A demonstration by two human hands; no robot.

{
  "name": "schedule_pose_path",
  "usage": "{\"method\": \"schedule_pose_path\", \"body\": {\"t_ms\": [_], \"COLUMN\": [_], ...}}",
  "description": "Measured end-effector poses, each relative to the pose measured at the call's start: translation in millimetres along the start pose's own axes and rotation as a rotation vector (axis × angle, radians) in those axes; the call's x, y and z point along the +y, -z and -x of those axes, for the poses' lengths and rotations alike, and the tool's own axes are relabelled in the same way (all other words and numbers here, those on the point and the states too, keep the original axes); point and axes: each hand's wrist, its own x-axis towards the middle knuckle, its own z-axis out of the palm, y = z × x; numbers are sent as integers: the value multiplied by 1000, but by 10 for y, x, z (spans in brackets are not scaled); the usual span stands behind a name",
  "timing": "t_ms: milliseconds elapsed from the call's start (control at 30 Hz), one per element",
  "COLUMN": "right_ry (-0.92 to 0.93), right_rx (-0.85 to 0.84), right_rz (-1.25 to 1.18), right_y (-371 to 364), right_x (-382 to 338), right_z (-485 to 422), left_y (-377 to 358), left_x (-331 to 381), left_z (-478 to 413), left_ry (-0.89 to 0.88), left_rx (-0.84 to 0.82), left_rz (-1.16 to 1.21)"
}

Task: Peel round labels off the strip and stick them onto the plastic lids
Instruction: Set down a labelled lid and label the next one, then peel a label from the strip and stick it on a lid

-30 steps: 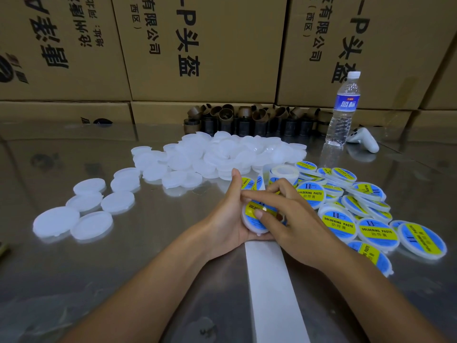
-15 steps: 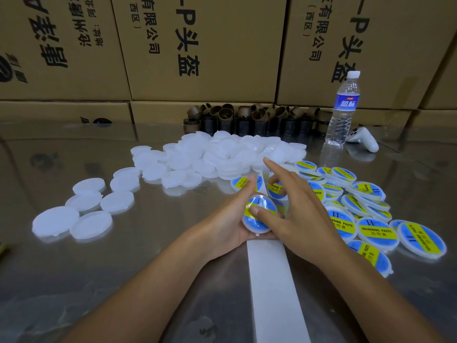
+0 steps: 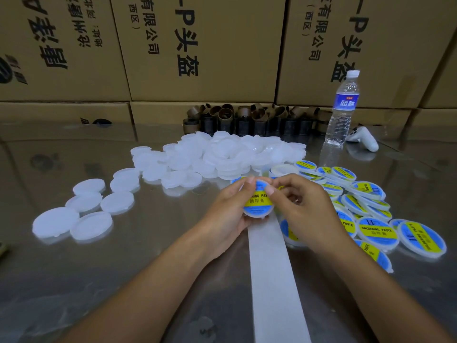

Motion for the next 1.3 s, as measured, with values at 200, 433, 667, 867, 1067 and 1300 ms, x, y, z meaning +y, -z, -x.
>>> {"method": "schedule_pose_path", "body": {"t_ms": [200, 433, 667, 867, 1067, 1300], "right_ry": [-32, -75, -84, -91, -100, -118], "right_rx": [40, -140, 17, 33, 8, 42], "right_rz": [-63, -3, -30, -37, -71, -128], "right_y": [16, 8, 26, 3, 7, 26], "right_x": [-17, -23, -36, -26, -62, -87], "right_z": [-1, 22, 10, 1, 9, 4], "left_y": [17, 48, 54, 49, 3, 41], "left_x": [7, 1, -48, -50, -28, 24], "left_z": [12, -3, -28, -24, 1, -52], "left_ry": [-53, -82, -87, -106, -111, -101], "left_rx": [25, 100, 142, 117, 93, 137], "left_rz": [-93, -80, -162, -185, -217, -244]}}
